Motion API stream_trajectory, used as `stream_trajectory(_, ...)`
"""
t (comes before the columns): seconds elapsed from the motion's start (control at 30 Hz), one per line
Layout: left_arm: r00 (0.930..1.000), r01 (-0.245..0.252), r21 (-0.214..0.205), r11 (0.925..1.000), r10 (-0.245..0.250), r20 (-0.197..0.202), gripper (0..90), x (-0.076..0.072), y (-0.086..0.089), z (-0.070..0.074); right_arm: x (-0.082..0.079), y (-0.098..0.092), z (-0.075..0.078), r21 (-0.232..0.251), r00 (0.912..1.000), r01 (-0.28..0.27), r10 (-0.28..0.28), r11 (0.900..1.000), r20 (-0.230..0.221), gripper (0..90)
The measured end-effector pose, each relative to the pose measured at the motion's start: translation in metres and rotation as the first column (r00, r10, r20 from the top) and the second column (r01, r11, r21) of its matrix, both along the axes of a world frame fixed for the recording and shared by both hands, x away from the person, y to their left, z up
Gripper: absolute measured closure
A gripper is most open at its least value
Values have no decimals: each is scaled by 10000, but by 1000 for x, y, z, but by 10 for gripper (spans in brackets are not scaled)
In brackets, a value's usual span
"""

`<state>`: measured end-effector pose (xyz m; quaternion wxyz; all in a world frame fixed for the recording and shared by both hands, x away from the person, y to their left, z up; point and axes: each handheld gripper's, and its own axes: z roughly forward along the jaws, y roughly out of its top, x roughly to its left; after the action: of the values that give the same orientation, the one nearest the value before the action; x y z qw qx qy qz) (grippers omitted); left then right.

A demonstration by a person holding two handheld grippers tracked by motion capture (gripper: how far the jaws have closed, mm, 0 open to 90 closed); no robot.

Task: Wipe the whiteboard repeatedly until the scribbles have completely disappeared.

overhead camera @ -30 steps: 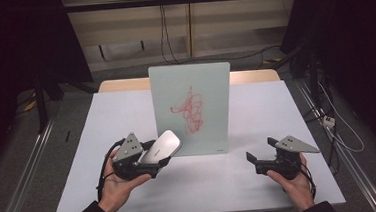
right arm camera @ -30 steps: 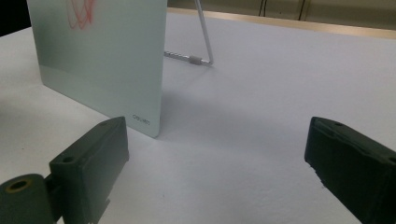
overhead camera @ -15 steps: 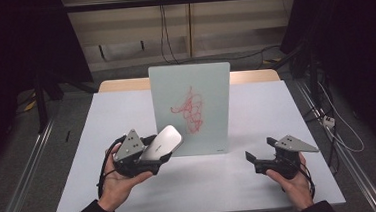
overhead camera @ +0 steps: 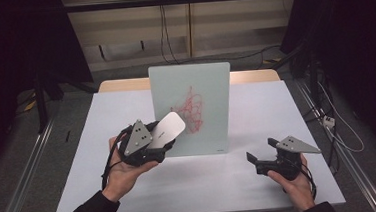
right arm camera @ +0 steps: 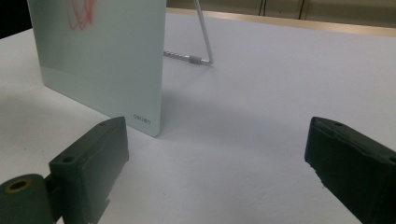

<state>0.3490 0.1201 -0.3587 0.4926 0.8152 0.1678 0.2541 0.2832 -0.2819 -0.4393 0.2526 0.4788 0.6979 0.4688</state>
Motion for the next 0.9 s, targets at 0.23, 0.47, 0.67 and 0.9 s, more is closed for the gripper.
stream_trajectory(0.23,9982,-227,249,9994,213,560,311,9,-8,8,0,0,0,25,10000,-12,12,10000,-33,62)
stream_trajectory(0.47,9955,-322,336,9989,291,902,311,14,-13,14,1,1,0,28,10000,-62,62,10000,-12,62)
stream_trajectory(0.67,9935,-418,452,9981,368,1077,311,19,-15,14,1,1,0,16,10000,-69,69,10000,9,62)
stream_trajectory(0.9,9888,-515,397,9979,454,1418,311,26,-23,26,1,1,0,25,10000,-69,69,10000,-9,62)
